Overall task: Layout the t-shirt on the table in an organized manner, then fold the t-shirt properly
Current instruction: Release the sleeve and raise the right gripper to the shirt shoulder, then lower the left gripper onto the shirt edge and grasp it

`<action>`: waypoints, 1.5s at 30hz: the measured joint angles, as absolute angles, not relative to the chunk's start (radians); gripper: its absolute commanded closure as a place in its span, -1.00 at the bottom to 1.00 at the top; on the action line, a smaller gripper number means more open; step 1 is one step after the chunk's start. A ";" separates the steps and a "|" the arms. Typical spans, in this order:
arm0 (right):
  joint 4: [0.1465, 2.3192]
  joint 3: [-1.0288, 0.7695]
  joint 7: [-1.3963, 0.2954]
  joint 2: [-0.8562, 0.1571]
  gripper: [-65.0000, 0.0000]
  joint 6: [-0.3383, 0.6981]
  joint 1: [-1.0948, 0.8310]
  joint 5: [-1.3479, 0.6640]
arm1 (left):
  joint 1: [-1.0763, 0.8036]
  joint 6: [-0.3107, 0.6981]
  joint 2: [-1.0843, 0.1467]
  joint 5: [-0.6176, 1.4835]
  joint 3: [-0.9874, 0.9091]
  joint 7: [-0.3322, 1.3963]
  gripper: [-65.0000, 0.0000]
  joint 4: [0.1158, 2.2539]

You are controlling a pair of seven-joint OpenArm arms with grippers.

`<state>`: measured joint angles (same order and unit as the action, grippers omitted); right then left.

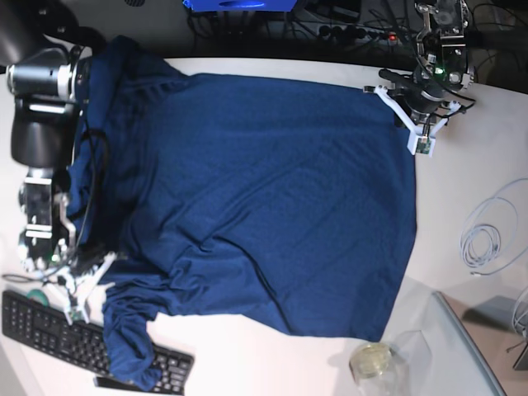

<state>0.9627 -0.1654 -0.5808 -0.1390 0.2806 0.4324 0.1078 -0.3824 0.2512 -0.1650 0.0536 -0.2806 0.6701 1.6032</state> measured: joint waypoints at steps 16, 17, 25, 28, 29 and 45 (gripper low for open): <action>1.163 -0.223 -0.451 -0.216 -0.25 0.284 0.280 0.239 | -0.439 0.258 -0.168 0.057 -0.496 0.673 1.00 1.723; 1.243 -0.263 -0.499 -0.202 -0.25 0.284 0.210 0.241 | -0.449 0.263 -0.164 0.063 -0.506 0.673 1.00 1.736; 1.550 -0.461 -0.545 -0.004 -0.25 0.292 -0.120 0.238 | -0.457 0.506 -0.160 0.057 -0.747 0.669 1.00 1.719; 1.623 -0.466 -0.550 0.019 -0.22 0.286 -0.199 0.242 | -0.455 0.603 -0.163 0.052 -0.778 0.677 1.00 1.684; 1.652 -0.465 -0.545 0.033 -0.21 0.284 -0.221 0.239 | -0.451 0.621 -0.157 0.053 -0.776 0.682 1.00 1.684; 1.761 -0.159 -0.497 0.066 0.91 0.289 -0.394 0.162 | -0.414 0.565 -0.056 0.051 -0.687 0.675 0.94 1.613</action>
